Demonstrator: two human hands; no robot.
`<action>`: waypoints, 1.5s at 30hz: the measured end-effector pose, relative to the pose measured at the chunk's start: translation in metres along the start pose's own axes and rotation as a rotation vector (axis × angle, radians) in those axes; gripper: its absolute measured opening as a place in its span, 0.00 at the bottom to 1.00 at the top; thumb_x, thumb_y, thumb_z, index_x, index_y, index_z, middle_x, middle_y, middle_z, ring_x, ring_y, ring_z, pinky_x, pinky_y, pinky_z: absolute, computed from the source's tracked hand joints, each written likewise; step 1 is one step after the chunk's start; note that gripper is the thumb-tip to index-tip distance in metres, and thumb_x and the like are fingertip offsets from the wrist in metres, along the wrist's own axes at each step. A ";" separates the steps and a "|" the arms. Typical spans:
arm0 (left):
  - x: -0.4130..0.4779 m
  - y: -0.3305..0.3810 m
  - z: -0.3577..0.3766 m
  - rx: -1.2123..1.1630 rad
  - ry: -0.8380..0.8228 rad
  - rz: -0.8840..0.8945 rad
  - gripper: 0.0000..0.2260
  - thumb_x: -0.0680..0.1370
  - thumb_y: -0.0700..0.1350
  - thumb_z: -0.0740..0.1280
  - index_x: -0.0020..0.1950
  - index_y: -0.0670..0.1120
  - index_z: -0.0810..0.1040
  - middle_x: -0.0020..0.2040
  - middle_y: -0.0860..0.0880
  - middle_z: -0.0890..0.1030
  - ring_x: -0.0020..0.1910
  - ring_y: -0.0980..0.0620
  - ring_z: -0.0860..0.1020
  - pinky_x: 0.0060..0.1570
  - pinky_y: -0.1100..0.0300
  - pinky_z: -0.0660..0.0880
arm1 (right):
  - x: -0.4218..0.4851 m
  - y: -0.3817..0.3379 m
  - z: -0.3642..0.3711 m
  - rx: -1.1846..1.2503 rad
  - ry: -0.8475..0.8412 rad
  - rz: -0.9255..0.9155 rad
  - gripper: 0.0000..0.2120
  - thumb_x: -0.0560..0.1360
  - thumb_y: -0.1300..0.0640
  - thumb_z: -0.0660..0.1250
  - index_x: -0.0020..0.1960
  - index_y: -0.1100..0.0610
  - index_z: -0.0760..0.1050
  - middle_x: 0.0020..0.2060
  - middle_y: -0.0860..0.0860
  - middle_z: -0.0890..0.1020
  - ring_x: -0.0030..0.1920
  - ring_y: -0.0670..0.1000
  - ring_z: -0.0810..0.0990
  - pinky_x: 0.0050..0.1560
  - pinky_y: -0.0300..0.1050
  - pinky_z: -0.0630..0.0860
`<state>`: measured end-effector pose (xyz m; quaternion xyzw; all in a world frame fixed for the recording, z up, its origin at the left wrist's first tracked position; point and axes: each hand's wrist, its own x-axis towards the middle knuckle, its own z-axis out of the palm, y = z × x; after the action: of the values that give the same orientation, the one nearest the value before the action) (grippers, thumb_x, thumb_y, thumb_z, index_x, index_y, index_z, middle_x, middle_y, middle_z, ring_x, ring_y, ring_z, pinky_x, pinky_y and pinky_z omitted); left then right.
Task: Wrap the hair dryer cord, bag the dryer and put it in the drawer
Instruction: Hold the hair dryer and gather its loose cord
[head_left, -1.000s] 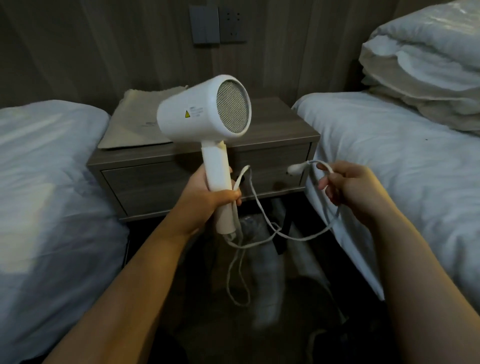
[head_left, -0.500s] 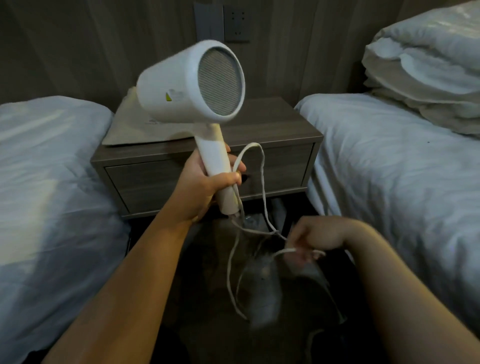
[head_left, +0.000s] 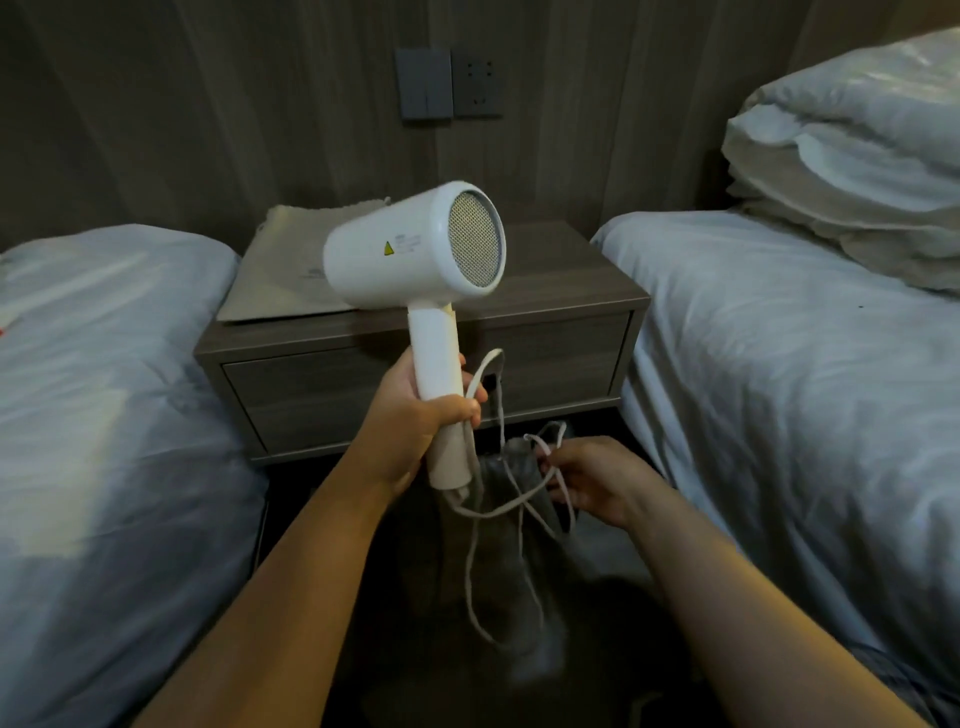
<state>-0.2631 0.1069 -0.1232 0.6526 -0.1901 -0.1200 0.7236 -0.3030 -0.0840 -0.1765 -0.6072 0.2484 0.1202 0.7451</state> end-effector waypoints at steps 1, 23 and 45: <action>0.001 -0.002 0.002 0.026 0.040 -0.008 0.18 0.68 0.35 0.68 0.53 0.50 0.71 0.43 0.47 0.80 0.43 0.50 0.79 0.42 0.56 0.76 | -0.003 -0.005 -0.005 0.016 -0.031 -0.008 0.12 0.75 0.70 0.58 0.40 0.62 0.77 0.30 0.54 0.80 0.31 0.49 0.79 0.34 0.41 0.76; 0.010 -0.021 0.031 0.123 0.280 -0.023 0.27 0.68 0.35 0.73 0.62 0.48 0.67 0.51 0.52 0.73 0.52 0.51 0.74 0.44 0.60 0.74 | -0.021 -0.017 -0.013 -1.316 0.676 -0.568 0.08 0.73 0.65 0.62 0.46 0.60 0.80 0.43 0.57 0.82 0.40 0.56 0.76 0.37 0.41 0.64; 0.002 -0.023 0.017 0.473 -0.133 0.042 0.21 0.65 0.35 0.74 0.54 0.51 0.75 0.43 0.50 0.83 0.42 0.57 0.82 0.42 0.67 0.77 | -0.030 -0.044 -0.074 -0.647 0.529 -0.236 0.13 0.77 0.59 0.59 0.50 0.68 0.78 0.26 0.54 0.75 0.23 0.50 0.69 0.22 0.38 0.65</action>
<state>-0.2669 0.0886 -0.1442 0.7905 -0.2736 -0.0997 0.5389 -0.3236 -0.1622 -0.1340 -0.8435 0.3093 -0.0536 0.4358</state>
